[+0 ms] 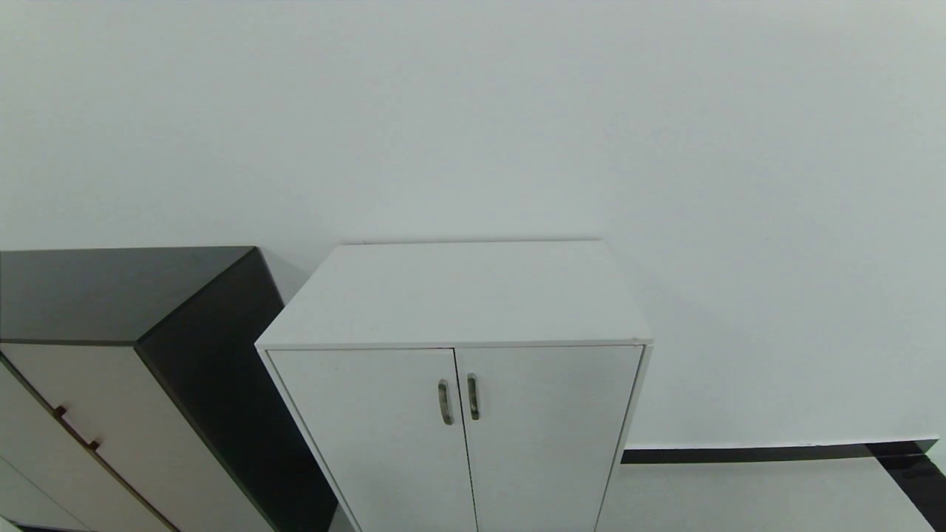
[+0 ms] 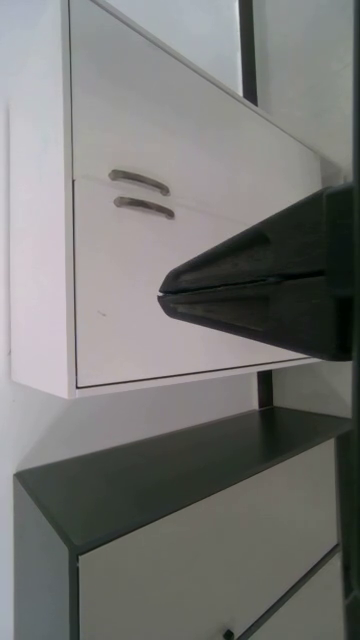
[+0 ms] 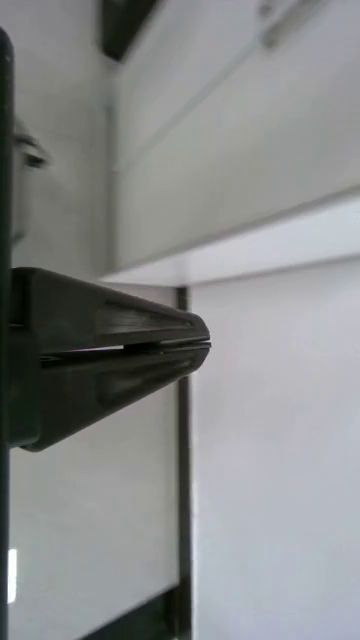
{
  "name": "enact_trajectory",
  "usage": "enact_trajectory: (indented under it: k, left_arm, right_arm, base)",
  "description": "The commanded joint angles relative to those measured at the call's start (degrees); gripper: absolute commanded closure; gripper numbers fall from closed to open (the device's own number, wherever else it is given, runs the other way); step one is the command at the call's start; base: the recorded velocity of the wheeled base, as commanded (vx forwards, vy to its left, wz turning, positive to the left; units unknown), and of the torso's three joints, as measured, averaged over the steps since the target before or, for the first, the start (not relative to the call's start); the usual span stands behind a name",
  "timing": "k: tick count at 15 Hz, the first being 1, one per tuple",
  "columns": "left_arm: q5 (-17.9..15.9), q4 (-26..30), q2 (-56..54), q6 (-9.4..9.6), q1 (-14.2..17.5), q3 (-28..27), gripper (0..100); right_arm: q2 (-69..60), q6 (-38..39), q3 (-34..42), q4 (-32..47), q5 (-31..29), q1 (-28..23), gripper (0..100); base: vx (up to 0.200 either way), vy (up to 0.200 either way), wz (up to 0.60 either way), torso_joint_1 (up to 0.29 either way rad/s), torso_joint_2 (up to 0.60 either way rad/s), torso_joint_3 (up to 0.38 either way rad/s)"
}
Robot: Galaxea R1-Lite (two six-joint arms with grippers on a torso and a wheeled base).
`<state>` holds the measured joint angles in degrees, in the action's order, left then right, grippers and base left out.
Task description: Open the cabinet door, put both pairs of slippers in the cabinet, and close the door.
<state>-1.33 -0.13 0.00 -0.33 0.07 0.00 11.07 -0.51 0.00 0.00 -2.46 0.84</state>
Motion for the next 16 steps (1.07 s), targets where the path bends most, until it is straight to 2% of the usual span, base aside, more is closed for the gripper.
enact_trajectory:
  k: [1,11,16]
  left_arm:
    - [0.01,-0.04,0.00,-0.02,0.01,0.00,100]
    - [0.10,-0.04,0.00,-0.20,0.01,0.00,100]
    - [0.10,-0.04,0.00,-0.20,0.01,0.00,100]
  right_arm:
    - [-10.54,-0.19,0.00,0.00,0.09,-1.37,100]
    - [-11.07,0.25,0.00,0.00,0.09,-1.19,100]
    - [-11.07,3.15,0.00,-0.26,0.53,-1.19,100]
  base:
    - [0.000,0.000,0.00,0.000,0.00,0.000]
    - [0.000,0.000,0.00,0.000,0.00,0.000]
    - [0.000,0.000,0.00,0.000,0.00,0.000]
